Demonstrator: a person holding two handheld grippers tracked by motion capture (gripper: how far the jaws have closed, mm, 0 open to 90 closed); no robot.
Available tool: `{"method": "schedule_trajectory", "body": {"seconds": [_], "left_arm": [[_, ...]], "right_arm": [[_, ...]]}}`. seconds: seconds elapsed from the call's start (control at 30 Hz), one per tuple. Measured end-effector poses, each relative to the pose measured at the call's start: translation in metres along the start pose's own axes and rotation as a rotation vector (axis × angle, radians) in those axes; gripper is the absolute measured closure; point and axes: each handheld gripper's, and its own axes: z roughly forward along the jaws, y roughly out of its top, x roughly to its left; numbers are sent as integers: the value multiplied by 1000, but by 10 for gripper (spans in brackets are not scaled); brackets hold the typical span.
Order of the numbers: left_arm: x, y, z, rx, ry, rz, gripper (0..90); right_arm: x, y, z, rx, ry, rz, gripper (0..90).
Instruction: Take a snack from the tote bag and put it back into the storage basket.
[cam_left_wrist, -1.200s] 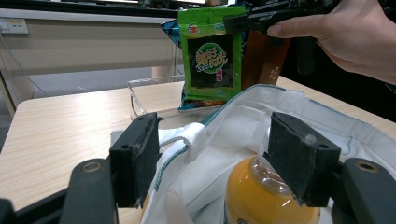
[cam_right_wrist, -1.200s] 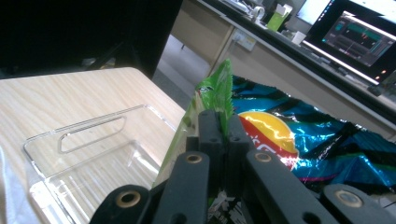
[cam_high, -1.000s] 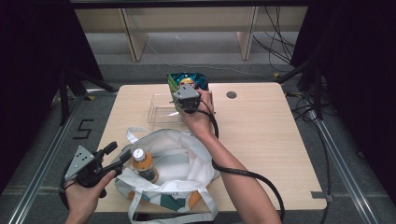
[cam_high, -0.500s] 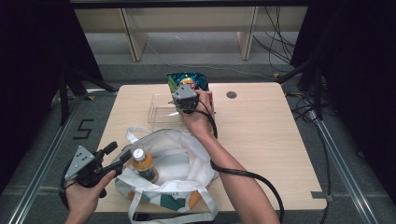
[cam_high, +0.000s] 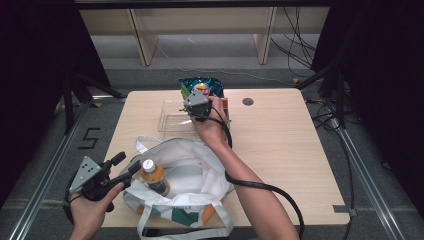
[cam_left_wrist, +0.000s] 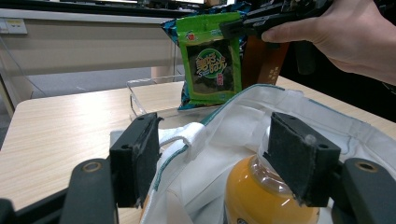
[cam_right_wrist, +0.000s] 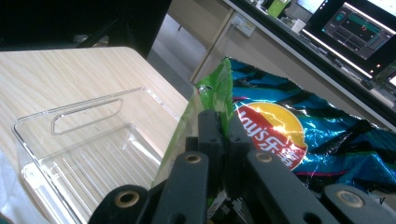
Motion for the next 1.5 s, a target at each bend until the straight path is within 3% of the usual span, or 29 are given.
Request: {"method": "schedule_trajectory", "body": {"seconds": [0.8, 0.83, 1.2, 1.5], "left_arm": [[-1, 0, 1, 2, -5, -1, 333], [-1, -1, 2, -9, -12, -3, 333], [-1, -1, 2, -8, -11, -2, 334], [0, -1, 2, -7, -13, -4, 333]], "right_arm": [[-2, -1, -5, 22, 27, -22, 890], [-1, -2, -6, 21, 25, -6, 894], [-2, -1, -3, -44, 8, -25, 900], [4, -2, 5, -39, -12, -56, 900]]}}
